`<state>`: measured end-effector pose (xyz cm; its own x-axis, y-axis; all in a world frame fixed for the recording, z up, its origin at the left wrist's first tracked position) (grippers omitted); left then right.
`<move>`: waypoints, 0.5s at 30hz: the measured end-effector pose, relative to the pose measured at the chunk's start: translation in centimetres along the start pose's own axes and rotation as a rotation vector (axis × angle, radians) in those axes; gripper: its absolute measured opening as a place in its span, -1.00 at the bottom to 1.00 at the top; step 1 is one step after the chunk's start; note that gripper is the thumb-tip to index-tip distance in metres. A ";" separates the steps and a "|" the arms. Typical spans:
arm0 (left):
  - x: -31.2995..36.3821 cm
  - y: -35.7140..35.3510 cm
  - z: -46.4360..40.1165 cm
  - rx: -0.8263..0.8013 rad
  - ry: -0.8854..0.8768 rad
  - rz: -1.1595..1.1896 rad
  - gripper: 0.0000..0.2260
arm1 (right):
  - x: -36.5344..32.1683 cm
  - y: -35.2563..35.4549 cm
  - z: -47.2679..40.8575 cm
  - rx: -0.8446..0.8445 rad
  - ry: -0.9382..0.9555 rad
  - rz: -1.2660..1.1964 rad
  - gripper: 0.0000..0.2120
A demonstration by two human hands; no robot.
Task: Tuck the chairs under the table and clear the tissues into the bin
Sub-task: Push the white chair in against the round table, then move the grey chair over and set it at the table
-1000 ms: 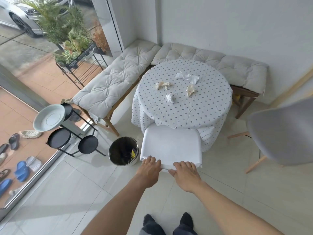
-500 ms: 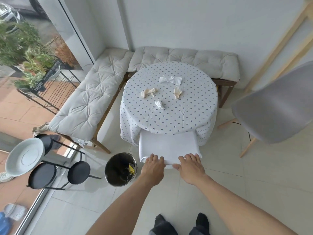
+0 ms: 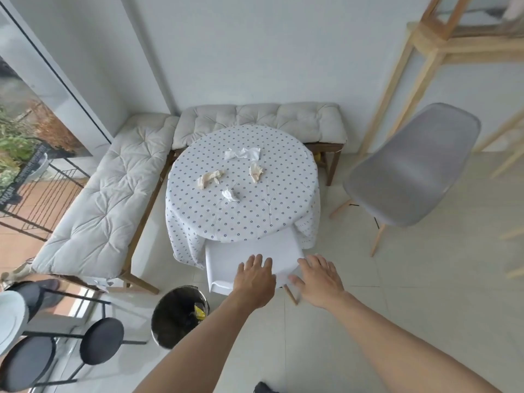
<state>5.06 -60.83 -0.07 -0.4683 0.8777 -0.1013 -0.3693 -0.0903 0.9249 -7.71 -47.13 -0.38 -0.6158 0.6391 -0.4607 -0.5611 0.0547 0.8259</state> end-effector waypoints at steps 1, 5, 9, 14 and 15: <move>1.2 0.6 -0.5 0.009 -0.006 0.001 -0.57 | 1.2 1.1 0.4 0.015 -0.011 0.004 -0.46; 6.9 3.0 -2.8 0.027 -0.040 -0.011 -0.48 | 7.3 6.0 1.9 0.068 -0.058 0.001 -0.44; 14.2 5.5 -5.1 0.032 -0.046 -0.022 -0.41 | 15.3 11.1 4.0 0.109 -0.097 0.011 -0.40; 24.7 9.4 -7.3 0.026 -0.034 -0.026 -0.36 | 25.8 17.6 6.8 0.125 -0.116 0.034 -0.40; 26.8 10.2 -7.7 0.025 -0.034 -0.023 -0.35 | 27.7 18.8 7.4 0.129 -0.122 0.035 -0.39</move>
<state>-17.41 -41.85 3.81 -0.4321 0.8951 -0.1100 -0.3594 -0.0590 0.9313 -31.26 -22.71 4.76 -0.5576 0.7305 -0.3942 -0.4598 0.1236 0.8794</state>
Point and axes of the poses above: each hand's wrist, its own z-axis away from the middle knuckle, its own y-axis out of the back of the hand, x = y × z, the point moved 2 cm from there along -z, towards the middle knuckle, and after that the axes turned 15 degrees about -z, right-handed, at the moved point
